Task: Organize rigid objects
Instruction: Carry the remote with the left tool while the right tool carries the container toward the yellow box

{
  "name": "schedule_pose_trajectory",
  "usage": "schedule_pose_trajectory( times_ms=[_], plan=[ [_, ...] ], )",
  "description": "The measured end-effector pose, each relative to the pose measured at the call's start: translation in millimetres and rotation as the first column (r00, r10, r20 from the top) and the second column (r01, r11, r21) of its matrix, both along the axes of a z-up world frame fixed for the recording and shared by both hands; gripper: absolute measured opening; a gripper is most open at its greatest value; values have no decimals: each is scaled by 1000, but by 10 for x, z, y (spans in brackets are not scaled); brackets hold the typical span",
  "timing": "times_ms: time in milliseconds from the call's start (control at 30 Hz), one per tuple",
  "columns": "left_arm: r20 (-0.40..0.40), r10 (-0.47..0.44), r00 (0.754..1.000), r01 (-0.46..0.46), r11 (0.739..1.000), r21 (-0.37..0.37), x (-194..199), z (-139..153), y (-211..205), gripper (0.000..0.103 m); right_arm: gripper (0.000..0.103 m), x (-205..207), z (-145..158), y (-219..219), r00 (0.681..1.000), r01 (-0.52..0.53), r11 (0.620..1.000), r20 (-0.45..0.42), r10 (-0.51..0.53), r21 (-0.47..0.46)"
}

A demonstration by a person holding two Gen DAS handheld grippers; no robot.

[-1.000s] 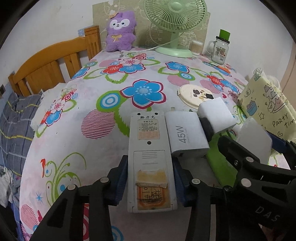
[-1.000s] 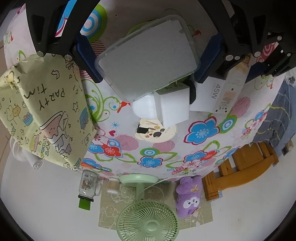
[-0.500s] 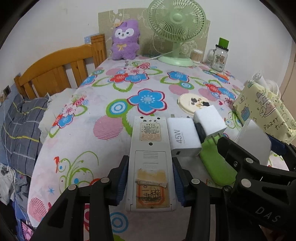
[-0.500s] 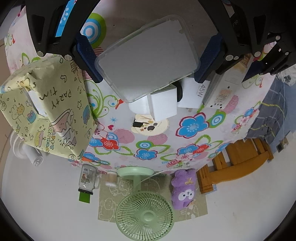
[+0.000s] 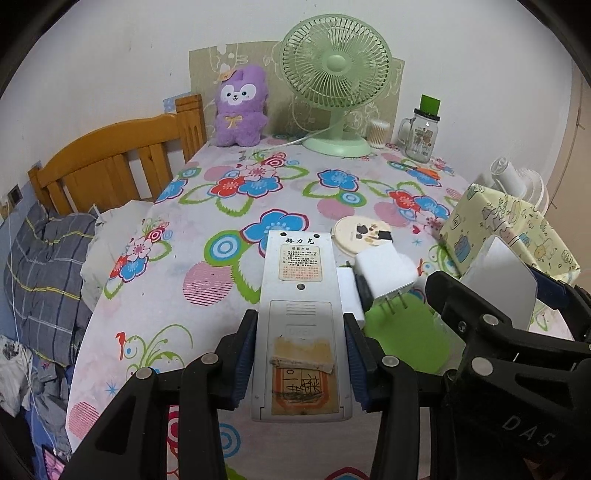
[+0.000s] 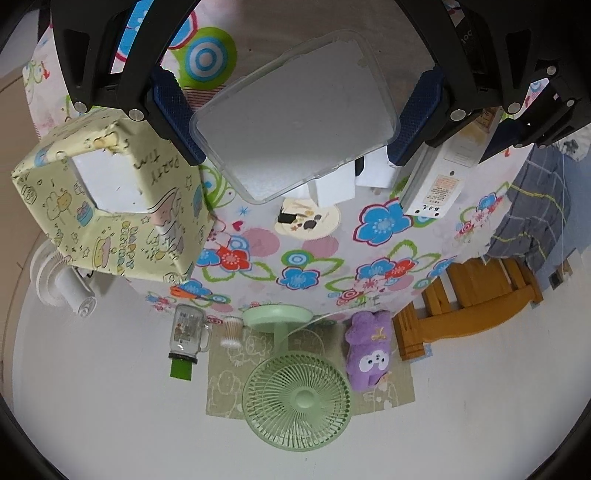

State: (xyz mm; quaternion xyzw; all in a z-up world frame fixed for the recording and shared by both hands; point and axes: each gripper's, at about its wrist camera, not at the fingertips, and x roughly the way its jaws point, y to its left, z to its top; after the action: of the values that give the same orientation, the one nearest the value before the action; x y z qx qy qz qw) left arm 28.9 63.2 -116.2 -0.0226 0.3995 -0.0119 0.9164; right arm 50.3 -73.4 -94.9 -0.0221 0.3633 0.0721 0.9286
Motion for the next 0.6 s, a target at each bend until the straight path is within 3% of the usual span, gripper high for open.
schedule_pose_trajectory(
  times_ms=[600],
  plan=[
    [82, -11, 997, 12, 1000, -12, -52, 457, -232, 45, 99, -60, 461, -225, 997, 4, 1000, 74, -5, 13]
  ],
)
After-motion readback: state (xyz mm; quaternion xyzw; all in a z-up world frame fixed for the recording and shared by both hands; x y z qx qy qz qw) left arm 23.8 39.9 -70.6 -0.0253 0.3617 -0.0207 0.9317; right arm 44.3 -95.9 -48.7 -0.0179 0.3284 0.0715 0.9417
